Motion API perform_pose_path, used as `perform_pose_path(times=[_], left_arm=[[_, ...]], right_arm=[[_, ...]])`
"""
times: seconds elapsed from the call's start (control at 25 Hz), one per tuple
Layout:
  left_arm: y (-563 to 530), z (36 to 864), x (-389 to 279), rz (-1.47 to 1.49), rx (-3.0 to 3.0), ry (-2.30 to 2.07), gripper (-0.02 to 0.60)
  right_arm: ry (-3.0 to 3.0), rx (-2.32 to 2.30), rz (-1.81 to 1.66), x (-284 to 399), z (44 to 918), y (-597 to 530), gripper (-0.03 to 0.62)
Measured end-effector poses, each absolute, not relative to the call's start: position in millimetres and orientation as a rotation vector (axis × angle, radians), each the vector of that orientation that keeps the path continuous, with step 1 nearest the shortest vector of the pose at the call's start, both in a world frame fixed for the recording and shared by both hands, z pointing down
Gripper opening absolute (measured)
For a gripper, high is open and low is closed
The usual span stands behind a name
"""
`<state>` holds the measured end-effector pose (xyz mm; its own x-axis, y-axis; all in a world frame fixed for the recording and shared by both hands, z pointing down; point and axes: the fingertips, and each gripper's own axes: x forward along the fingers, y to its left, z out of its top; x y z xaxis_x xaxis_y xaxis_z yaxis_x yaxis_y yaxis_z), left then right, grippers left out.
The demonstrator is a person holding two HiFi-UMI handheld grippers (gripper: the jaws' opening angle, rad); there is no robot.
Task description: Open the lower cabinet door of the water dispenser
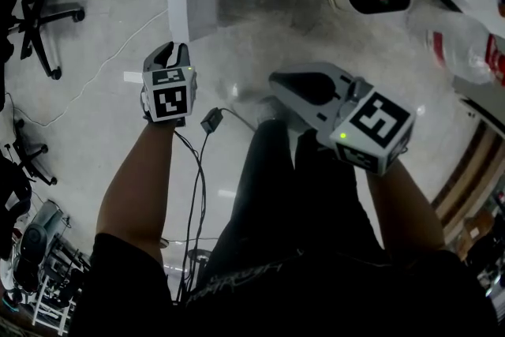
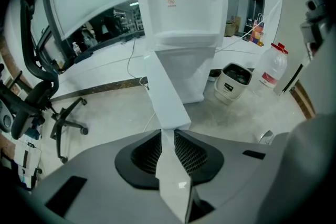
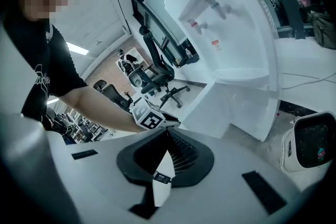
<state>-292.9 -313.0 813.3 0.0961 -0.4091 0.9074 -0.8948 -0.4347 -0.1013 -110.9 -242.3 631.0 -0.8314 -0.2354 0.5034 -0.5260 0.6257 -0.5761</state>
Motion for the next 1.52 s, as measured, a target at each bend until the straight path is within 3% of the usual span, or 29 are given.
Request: perform_pose_path(times=[0.68, 1.0, 1.24, 1.52], left_arm=[[-340.0, 812.8, -383.6, 1.391, 1.731, -1.427, 0.055], [-334.9, 809.0, -401.0, 1.102, 1.573, -1.575, 0.057], [-264.9, 782.1, -355.6, 0.844, 1.668, -1.433, 0.055], [-199.8, 634.6, -232.2, 0.410, 1.960, -1.168, 0.021]], right_arm=[[-2.434, 0.604, 1.053, -125.9, 628.7, -245.8, 0.014], [-2.409, 0.597, 1.077, -121.2, 642.2, -240.0, 0.014], [-2.427, 0.619, 1.086, -104.1, 644.2, -223.9, 0.013], [-2.534, 0.545, 1.026, -85.4, 574.0, -177.2, 0.013]])
